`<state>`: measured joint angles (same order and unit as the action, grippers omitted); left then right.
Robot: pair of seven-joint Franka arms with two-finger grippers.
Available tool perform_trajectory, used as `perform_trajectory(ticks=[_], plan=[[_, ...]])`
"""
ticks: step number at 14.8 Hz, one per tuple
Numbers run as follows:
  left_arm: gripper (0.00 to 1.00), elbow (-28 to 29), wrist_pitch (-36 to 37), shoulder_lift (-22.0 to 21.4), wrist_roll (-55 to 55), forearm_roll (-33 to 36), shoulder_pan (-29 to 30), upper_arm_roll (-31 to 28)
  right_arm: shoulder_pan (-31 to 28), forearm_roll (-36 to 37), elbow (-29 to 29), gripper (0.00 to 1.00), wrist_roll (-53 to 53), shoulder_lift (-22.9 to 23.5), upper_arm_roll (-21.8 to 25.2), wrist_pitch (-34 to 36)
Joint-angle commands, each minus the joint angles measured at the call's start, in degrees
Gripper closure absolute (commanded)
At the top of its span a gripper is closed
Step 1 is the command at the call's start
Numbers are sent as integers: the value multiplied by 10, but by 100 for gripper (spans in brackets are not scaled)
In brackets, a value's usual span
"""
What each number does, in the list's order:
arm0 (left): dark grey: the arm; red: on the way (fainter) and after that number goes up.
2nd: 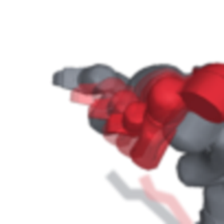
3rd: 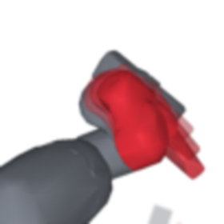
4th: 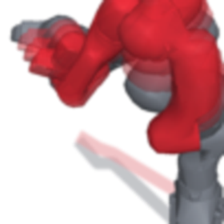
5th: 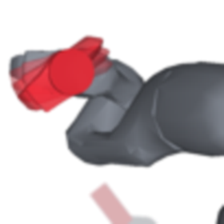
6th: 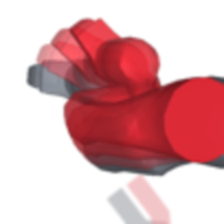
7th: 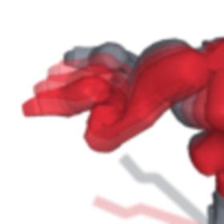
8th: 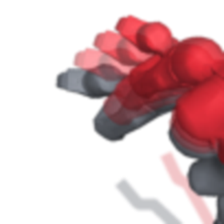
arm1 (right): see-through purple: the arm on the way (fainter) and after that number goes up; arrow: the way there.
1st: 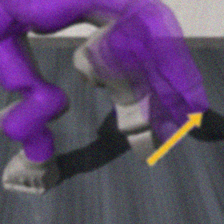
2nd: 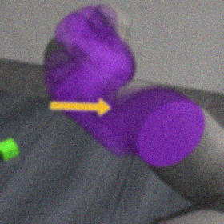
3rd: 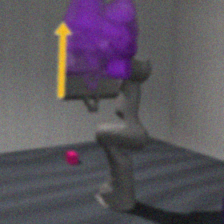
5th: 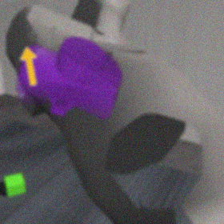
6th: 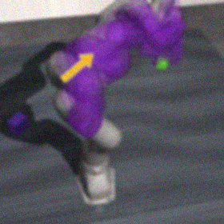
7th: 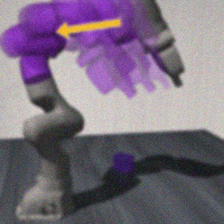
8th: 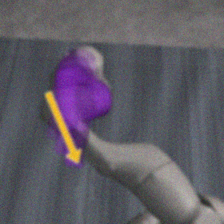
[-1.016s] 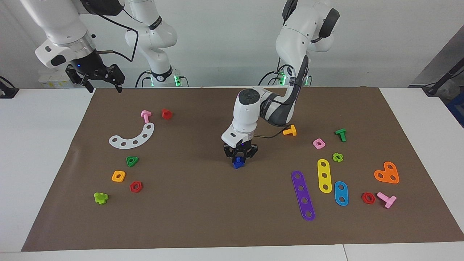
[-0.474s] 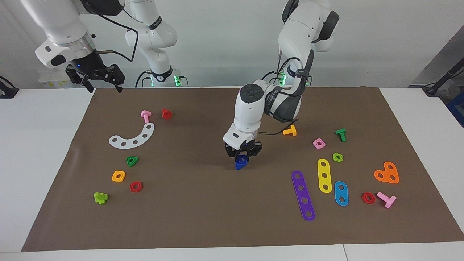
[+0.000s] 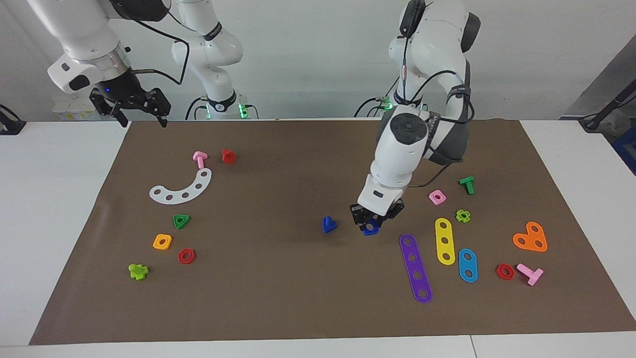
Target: Unscrew and place screws in storage area
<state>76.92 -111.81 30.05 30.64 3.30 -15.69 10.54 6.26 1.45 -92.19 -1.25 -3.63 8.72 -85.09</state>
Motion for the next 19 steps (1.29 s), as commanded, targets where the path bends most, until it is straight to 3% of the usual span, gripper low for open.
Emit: perform_trajectory(ticks=[1, 4, 8, 10, 11, 12, 13, 16, 19], plan=[[90, 76, 5, -45, -74, -14, 41, 4, 9, -13, -29, 0, 5, -23, -5, -22], [90, 175, -10, -85, -164, -14, 77, 2, 58, -16, -22, 0, 54, -5, -8, -76], [88, 310, -92, -132, -222, -14, 105, 2, 138, -47, -10, 0, 159, 48, -9, -177], [84, 352, -110, -147, -224, -13, 106, 1, 180, -51, 47, 0, 223, 121, -11, -189], [70, 364, -118, -150, -225, -13, 105, 1, 198, -49, 79, 0, 256, 158, -11, -198], [22, 367, -122, -152, -226, -13, 105, 1, 218, -47, 111, 0, 278, 199, -10, -206], [0, 362, -119, -151, -225, -13, 105, 1, 232, -47, 139, 0, 301, 234, -11, -227], [0, 338, -109, -150, -225, -13, 108, 1, 270, -44, 151, 0, 335, 284, -11, -291], [0, 267, -32, -148, -226, -14, 121, 1, 290, -43, 134, 0, 338, 303, -11, -327]])
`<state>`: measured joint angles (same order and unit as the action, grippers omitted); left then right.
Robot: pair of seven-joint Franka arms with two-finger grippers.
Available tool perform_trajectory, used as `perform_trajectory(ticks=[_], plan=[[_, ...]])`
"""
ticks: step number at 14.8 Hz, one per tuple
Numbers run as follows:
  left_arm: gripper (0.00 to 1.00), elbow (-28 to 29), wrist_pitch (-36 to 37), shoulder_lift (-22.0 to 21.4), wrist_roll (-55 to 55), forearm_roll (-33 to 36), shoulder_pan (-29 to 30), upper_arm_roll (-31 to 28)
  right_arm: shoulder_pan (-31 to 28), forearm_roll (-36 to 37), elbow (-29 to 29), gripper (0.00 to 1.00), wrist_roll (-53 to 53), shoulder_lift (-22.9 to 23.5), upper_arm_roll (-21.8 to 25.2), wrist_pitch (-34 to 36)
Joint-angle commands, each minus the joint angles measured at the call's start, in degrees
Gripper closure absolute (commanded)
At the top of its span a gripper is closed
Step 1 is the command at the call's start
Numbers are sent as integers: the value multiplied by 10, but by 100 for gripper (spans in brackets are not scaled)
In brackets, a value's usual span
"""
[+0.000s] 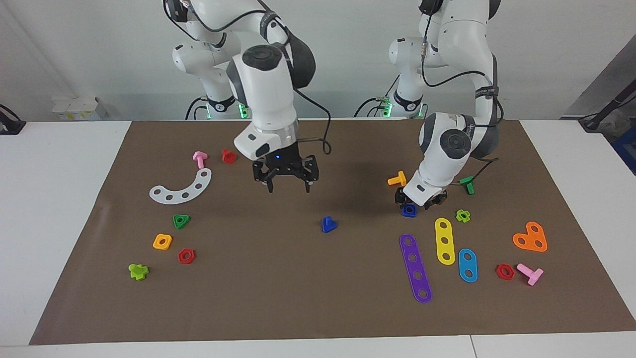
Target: Unscrew and place screws in storage area
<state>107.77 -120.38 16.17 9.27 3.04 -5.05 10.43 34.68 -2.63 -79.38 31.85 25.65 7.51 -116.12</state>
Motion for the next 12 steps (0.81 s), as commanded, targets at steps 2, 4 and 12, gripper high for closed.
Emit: perform_trajectory(ticks=[2, 4, 12], plan=[[0, -77, 102, -14, -13, -11, 17, 2, 23, -3, -36, 0, 8, 12, 0, -44], [0, -104, 154, -25, -14, -11, 25, -1, 31, -2, -39, 0, 24, 51, 0, -94], [0, -210, 320, -52, -43, -8, 63, -4, 67, 3, -125, 35, 32, 74, 0, -161]])
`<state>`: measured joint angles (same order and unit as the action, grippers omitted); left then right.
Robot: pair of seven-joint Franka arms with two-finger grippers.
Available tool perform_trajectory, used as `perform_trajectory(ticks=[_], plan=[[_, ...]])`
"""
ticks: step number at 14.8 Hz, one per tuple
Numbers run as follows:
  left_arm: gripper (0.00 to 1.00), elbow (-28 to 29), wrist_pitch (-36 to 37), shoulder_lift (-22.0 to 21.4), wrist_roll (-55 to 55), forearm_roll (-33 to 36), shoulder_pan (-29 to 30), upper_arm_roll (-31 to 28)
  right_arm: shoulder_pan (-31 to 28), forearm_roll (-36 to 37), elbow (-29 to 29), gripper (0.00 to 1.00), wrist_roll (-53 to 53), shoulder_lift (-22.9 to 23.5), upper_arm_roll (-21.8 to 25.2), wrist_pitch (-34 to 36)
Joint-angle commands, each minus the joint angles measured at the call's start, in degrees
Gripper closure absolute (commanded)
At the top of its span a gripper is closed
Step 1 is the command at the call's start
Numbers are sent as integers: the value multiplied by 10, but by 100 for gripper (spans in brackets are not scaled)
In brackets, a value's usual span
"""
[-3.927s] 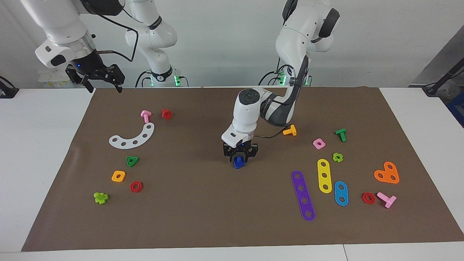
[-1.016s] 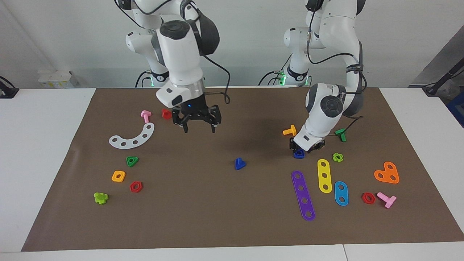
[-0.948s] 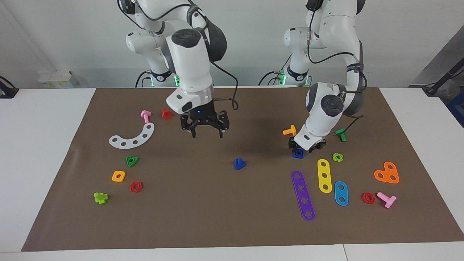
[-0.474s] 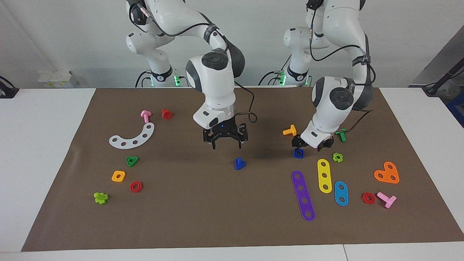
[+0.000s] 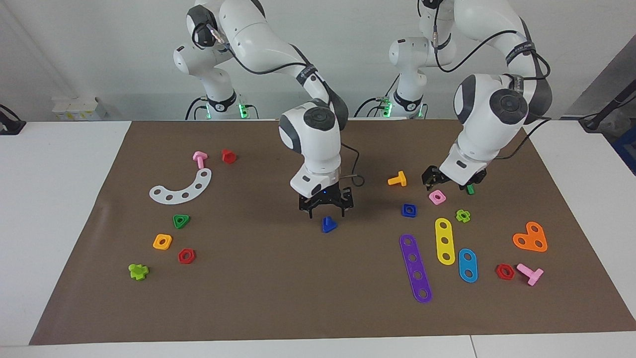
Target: Unscrew and place screws in storage area
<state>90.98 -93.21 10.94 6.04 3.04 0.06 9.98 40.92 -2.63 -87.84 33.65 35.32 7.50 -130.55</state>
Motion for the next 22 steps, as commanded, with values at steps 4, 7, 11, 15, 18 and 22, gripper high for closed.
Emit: perform_trajectory(ticks=[4, 7, 11, 15, 18, 22], plan=[[0, -71, 83, -4, -71, -2, 63, 0, 6, 29, -38, 40, 12, -23, 1, -30], [0, -74, 76, -22, -138, -1, 100, 3, -2, 45, -34, 40, 8, -21, 1, -44], [0, -74, 80, -27, -133, -12, 93, 8, -4, 48, -37, 45, 10, -18, 1, -67], [0, -72, 78, -58, -133, -41, 93, 10, -2, 48, -37, 46, 13, -18, 1, -67], [0, -69, 76, -66, -132, -47, 93, 9, -2, 38, -37, 100, 17, -18, 1, -67], [0, -49, 65, -76, -137, -46, 94, 9, -4, 41, -28, 100, 22, -19, 1, -58]])
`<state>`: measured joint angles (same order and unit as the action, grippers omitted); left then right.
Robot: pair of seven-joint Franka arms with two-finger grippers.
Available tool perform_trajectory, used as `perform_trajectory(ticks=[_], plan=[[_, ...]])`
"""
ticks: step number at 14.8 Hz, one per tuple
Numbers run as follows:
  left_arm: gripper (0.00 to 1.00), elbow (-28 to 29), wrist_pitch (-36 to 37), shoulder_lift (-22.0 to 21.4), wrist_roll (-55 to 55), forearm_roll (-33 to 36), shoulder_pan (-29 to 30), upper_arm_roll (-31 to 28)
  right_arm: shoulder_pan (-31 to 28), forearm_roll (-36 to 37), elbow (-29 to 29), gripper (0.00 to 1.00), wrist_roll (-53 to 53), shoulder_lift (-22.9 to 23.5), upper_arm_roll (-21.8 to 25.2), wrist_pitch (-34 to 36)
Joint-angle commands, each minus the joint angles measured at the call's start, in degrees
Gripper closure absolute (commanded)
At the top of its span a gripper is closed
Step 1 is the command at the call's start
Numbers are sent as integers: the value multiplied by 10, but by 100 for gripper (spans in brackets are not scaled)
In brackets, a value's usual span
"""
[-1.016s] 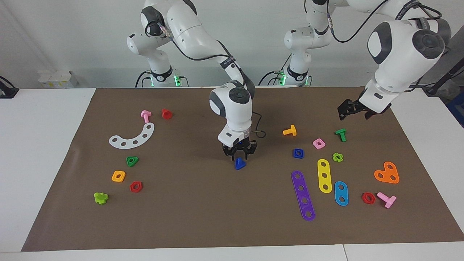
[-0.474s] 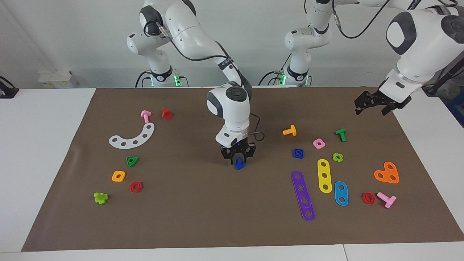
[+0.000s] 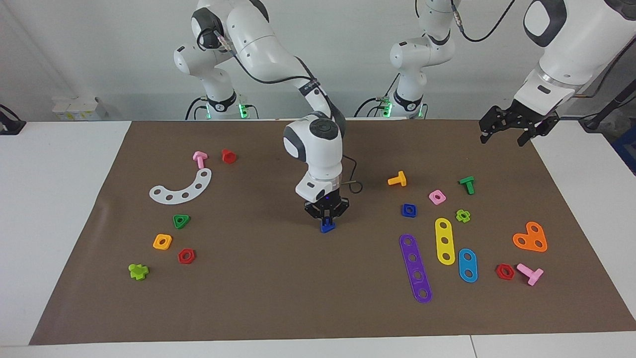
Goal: Unscrew and place screws in storage area
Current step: 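Carry the blue bolt beside the green triangle and release it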
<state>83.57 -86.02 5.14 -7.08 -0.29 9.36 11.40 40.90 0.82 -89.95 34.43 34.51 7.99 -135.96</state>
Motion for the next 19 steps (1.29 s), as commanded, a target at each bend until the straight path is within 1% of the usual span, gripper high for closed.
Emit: perform_trajectory(ticks=[1, 2, 3, 4, 5, 7, 9, 10, 12, 13, 15, 17, 18, 19], plan=[[0, 43, -23, -26, -10, -13, 4, -5, -4, 12, 4, 100, 14, -11, -3, 4], [0, 65, -47, -35, -7, -13, 6, -5, -6, 12, 13, 100, 11, -15, 0, 24], [0, 70, -52, -37, -4, -13, 7, -6, -13, 13, 16, 100, 0, -26, 3, 46], [0, 70, -52, -38, -4, -13, 6, -5, -29, 13, 1, 100, -18, -72, 4, 66], [0, 70, -51, -38, -4, -13, 7, -6, -51, 12, -26, 100, -44, -117, 3, 80], [0, 70, -57, -38, -6, -12, 7, -7, -102, 6, -98, 100, -92, -200, 2, 81], [0, 70, -50, -39, -4, -12, 8, -9, -149, -1, -158, 100, -147, -249, 2, 77], [0, 70, -51, -39, -4, -12, 8, -9, -176, -3, -185, 100, -175, -265, 1, 75], [0, 70, -51, -39, -4, -12, 7, -9, -238, -17, -237, 100, -280, -281, 1, 54], [0, 70, -52, -39, -4, -12, 7, -9, -268, -37, -252, 100, -337, -283, 1, 52], [0, 70, -51, -39, -4, -12, 7, -9, -289, -57, -287, 100, -385, -277, 2, 36], [0, 70, -52, -39, -4, -12, 8, -9, -297, -57, -316, 100, -407, -263, 2, -13], [0, 70, -52, -39, -4, -12, 8, -9, -303, -57, -320, 100, -416, -254, 2, -35], [0, 70, -52, -39, -4, -12, 7, -9, -309, -57, -320, 100, -422, -248, 2, -40]])
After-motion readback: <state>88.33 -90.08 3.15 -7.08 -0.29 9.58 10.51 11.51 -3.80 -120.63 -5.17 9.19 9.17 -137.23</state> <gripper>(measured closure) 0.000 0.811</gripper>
